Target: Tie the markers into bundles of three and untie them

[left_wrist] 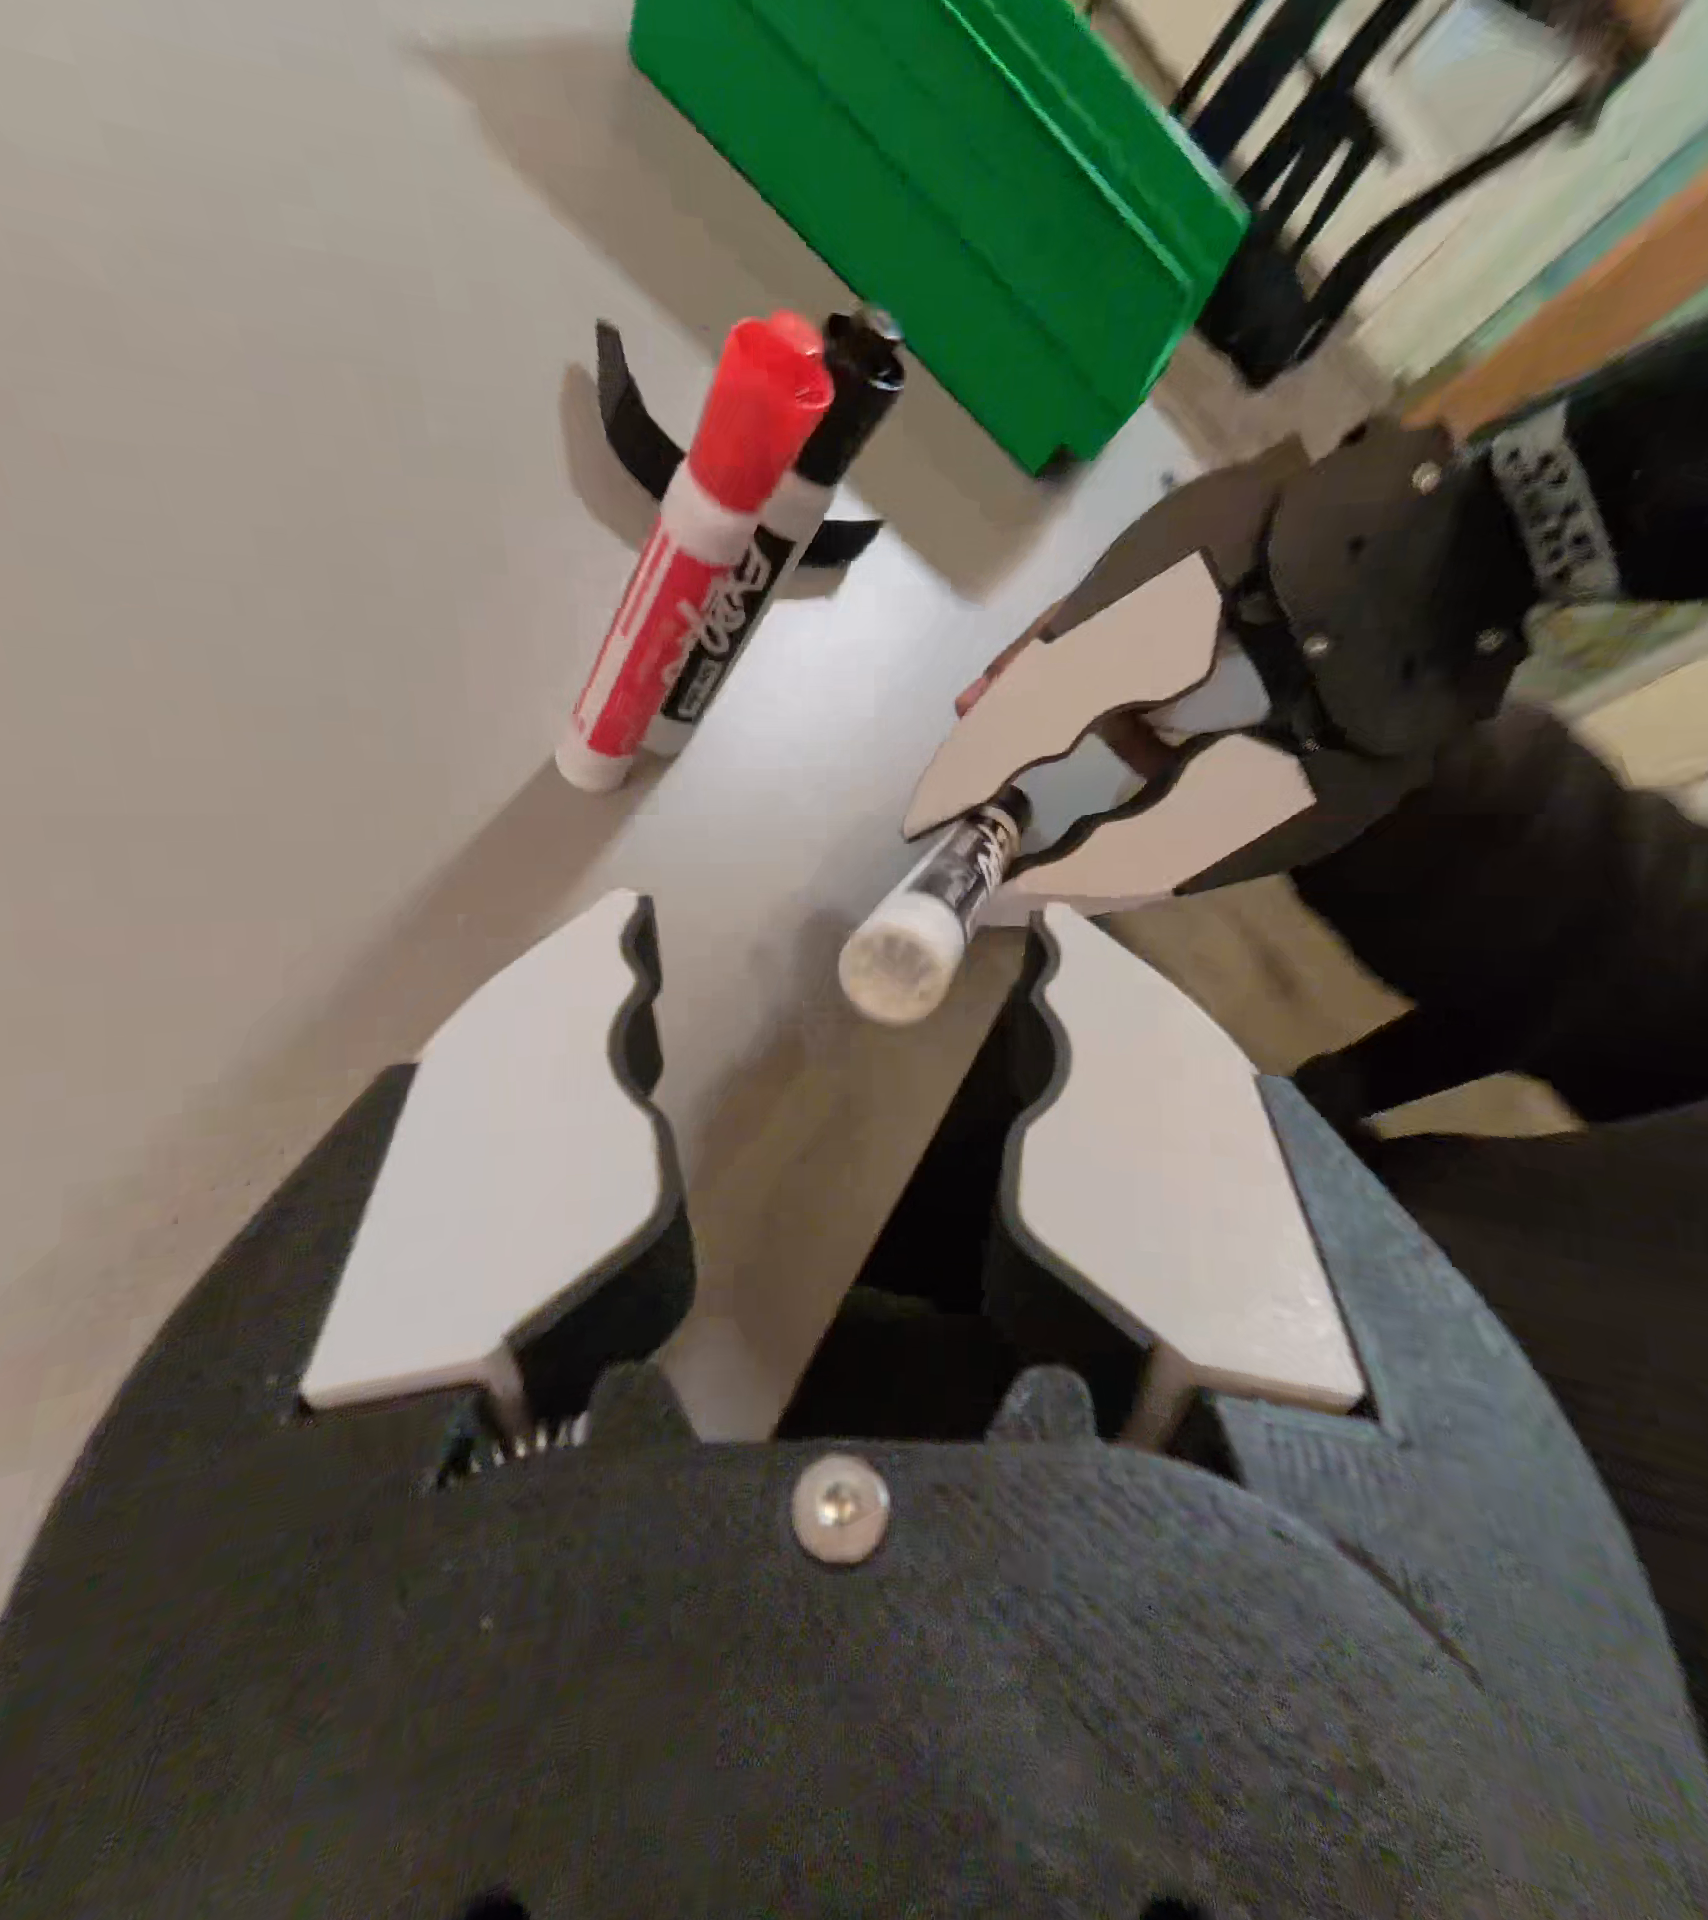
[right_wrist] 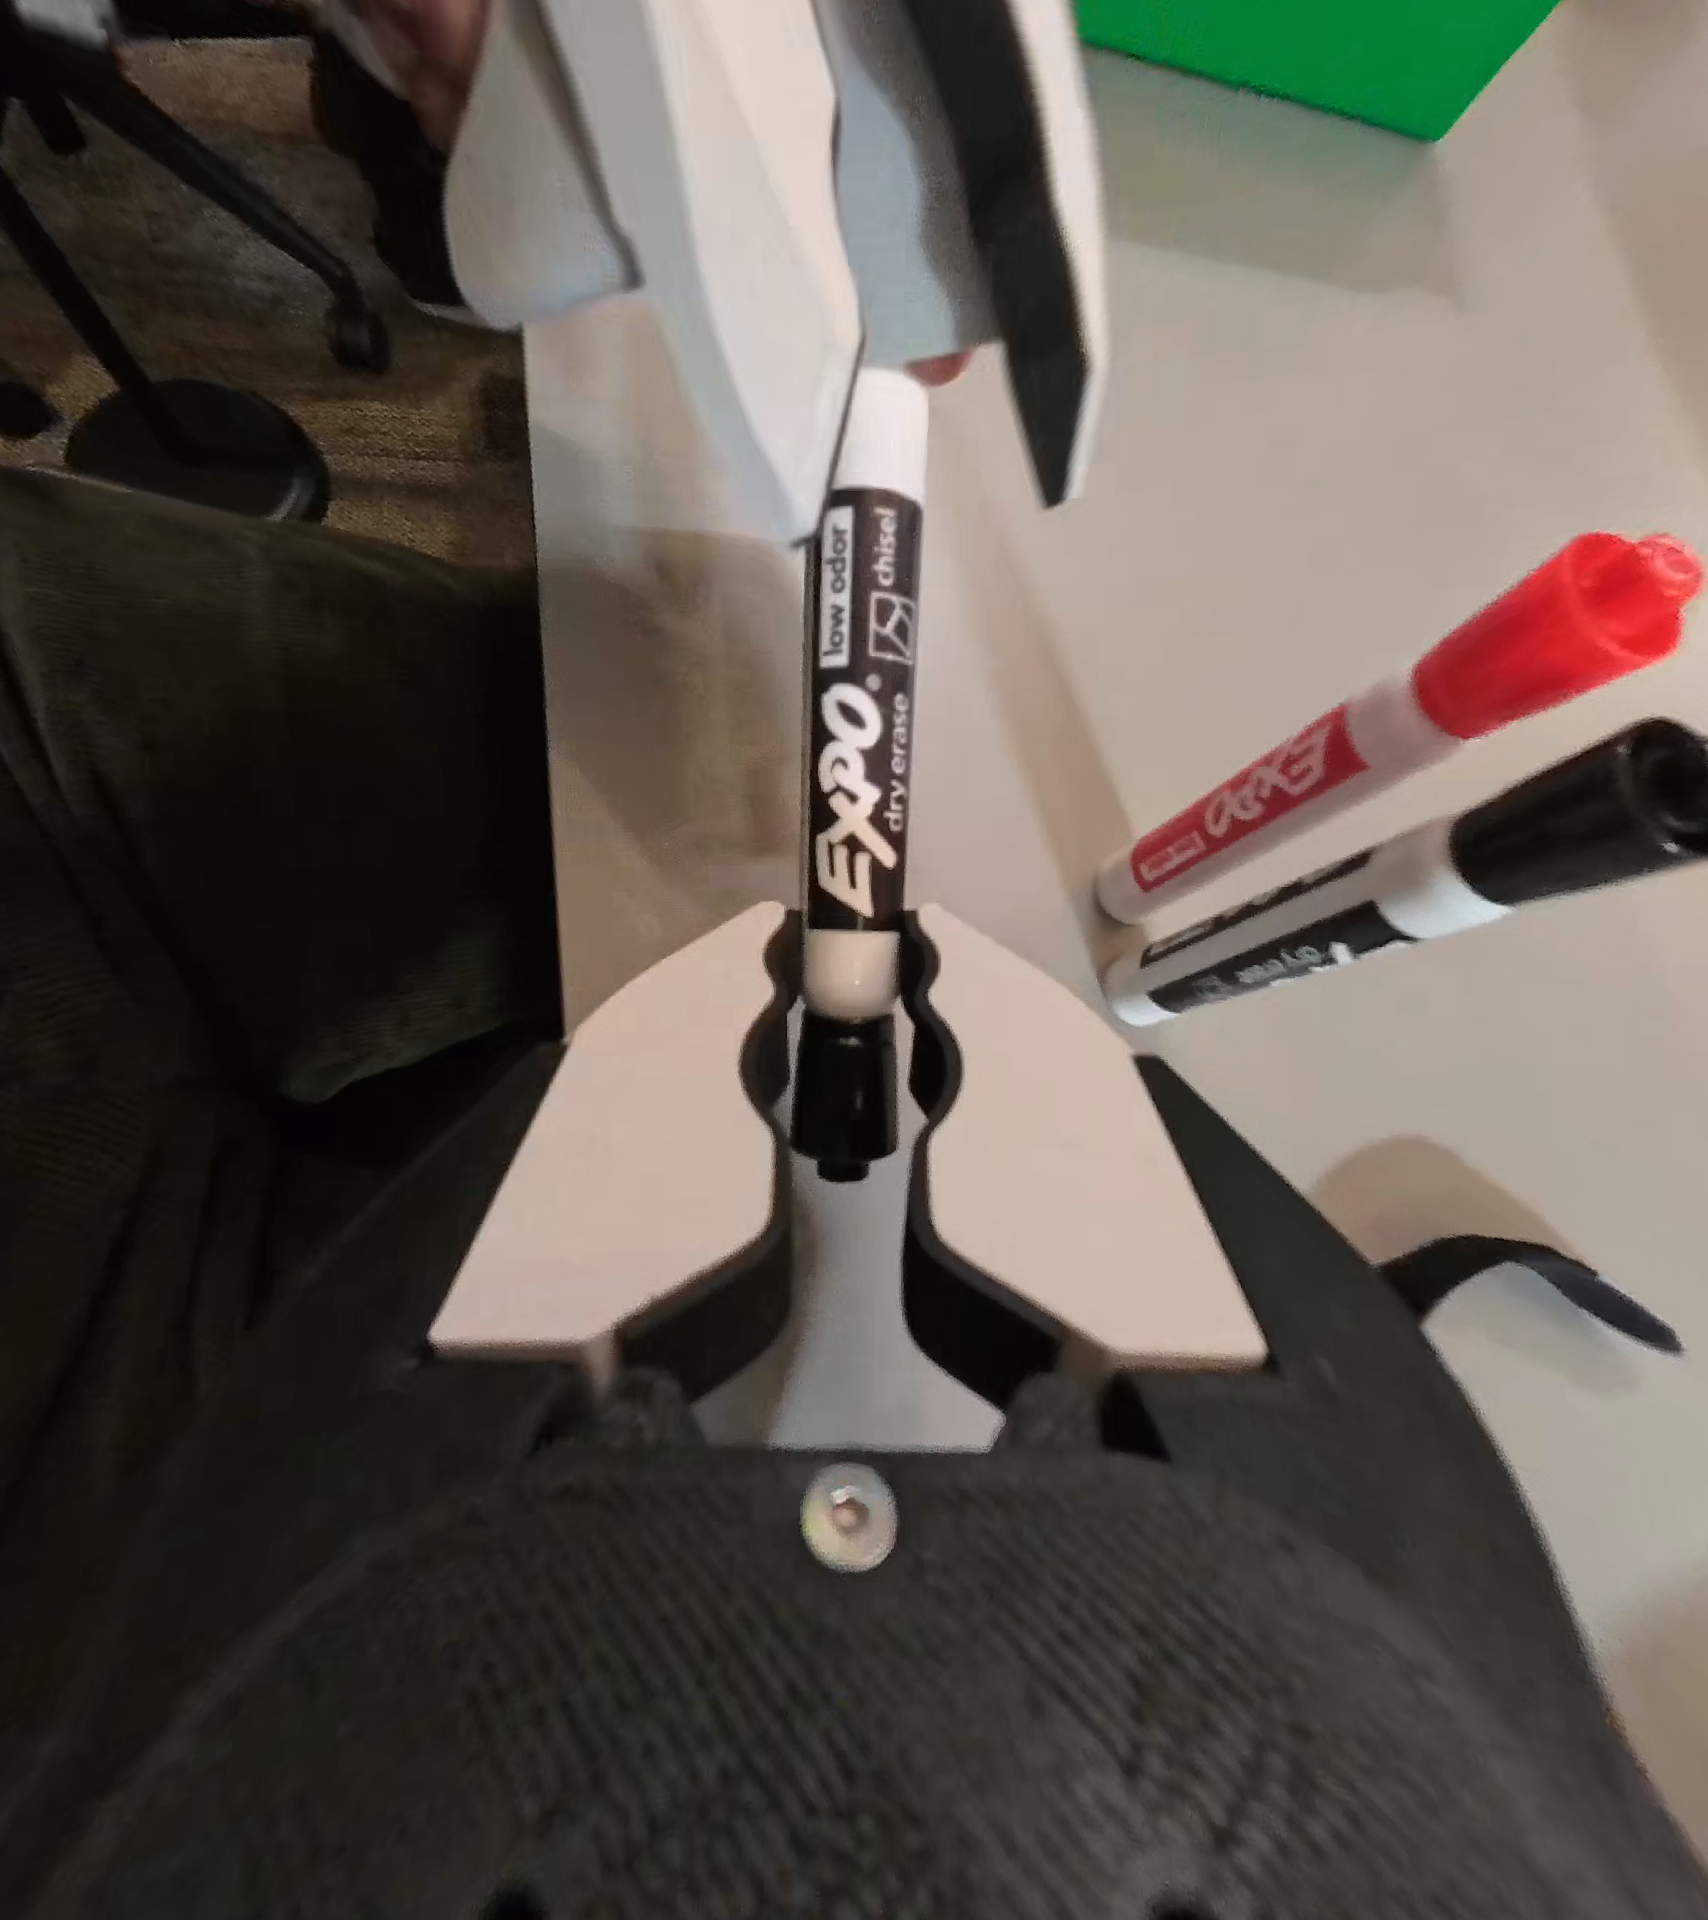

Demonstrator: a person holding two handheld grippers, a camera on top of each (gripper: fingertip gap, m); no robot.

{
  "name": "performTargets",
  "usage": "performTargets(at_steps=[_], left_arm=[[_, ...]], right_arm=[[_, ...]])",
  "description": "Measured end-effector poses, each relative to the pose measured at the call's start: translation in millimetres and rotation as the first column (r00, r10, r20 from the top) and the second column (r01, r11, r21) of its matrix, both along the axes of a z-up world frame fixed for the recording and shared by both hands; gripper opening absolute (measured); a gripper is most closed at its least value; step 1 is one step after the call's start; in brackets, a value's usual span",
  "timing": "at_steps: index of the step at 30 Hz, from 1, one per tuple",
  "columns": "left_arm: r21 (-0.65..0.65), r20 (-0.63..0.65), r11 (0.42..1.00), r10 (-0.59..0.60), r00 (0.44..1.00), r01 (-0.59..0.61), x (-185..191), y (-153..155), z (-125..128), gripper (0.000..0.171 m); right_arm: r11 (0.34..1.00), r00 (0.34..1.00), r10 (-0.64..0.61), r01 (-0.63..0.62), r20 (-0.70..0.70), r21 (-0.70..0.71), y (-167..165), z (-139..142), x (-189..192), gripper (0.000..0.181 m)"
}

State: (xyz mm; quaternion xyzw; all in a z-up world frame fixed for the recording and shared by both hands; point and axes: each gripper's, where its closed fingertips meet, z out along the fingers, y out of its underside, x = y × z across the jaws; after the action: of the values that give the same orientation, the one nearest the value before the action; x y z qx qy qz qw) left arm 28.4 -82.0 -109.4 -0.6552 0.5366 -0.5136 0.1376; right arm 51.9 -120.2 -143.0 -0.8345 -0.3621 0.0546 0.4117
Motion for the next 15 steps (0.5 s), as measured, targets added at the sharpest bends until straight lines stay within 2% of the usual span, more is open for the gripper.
performTargets(at_steps=[3,4,8,12,15], left_arm=[[-0.175,0.023,0.984,-0.02,1.0,0.023,-0.9,-5.0,3.0,0.031],[-0.213,0.033,0.977,-0.011,0.999,0.018,1.1,-5.3,4.3,0.024],[-0.326,0.015,0.945,-0.008,1.0,0.013,6.5,-11.4,-0.3,0.021],[-0.364,0.004,0.931,-0.033,0.999,0.032,7.7,-16.6,-3.6,0.019],[-0.358,-0.024,0.934,-0.01,1.0,0.0,8.6,-12.2,-8.6,0.019]], right_arm=[[1.0,0.999,-0.006,0.006,-0.031,-0.006,0.2,0.2,4.2,0.019],[1.0,0.999,-0.008,0.007,-0.032,-0.011,0.5,-1.2,5.0,0.019],[0.999,1.0,0.001,-0.001,-0.003,-0.033,0.5,-10.6,3.9,0.019],[0.999,1.0,0.01,-0.009,0.022,-0.048,-0.2,-16.0,1.5,0.019],[0.999,1.0,0.0,0.001,0.007,-0.054,-0.1,-16.4,2.7,0.019]])
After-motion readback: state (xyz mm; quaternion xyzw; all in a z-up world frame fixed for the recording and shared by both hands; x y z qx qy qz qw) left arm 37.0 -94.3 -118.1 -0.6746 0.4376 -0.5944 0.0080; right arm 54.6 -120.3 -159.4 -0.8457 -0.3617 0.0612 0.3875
